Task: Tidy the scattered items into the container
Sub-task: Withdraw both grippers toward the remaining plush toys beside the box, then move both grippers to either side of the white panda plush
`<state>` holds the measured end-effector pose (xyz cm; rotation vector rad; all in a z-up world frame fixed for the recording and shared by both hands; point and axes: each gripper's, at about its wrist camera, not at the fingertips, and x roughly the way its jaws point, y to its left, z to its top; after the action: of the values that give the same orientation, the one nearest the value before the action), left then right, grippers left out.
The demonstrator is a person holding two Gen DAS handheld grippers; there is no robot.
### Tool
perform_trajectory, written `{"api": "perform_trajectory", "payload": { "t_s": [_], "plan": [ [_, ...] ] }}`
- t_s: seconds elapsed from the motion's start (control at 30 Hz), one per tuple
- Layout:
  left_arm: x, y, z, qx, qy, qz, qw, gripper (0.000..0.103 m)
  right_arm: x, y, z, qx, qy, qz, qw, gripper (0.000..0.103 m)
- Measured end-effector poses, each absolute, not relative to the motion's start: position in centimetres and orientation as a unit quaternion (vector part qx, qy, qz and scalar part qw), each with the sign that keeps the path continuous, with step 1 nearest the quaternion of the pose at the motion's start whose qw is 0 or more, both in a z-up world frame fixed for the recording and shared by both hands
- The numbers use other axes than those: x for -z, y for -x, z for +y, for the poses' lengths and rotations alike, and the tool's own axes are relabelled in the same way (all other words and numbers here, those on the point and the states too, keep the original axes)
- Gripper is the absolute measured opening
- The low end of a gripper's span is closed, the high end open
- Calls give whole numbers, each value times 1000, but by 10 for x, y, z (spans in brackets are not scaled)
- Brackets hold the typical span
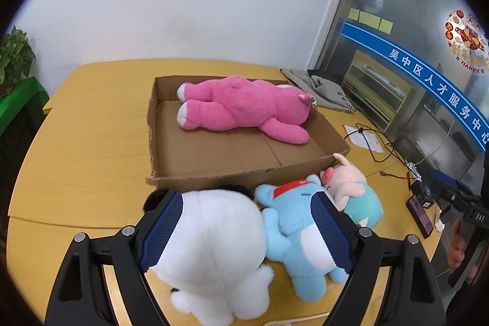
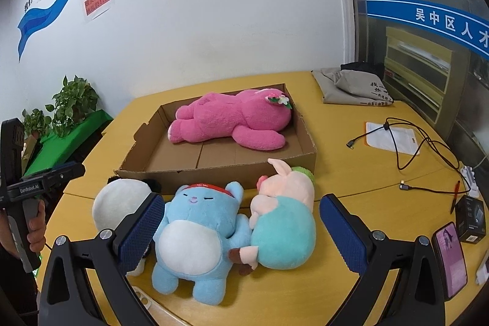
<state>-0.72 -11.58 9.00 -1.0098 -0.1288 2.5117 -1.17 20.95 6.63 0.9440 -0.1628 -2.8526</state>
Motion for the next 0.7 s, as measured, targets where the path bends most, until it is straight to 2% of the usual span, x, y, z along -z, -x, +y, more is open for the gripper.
{"api": "perform_trajectory", "payload": {
  "t_s": [0.7],
  "plan": [
    [-66,36,-102,-890,392,-48,227,87,-31,41,215,937,-338,-70,57,103]
  ]
}}
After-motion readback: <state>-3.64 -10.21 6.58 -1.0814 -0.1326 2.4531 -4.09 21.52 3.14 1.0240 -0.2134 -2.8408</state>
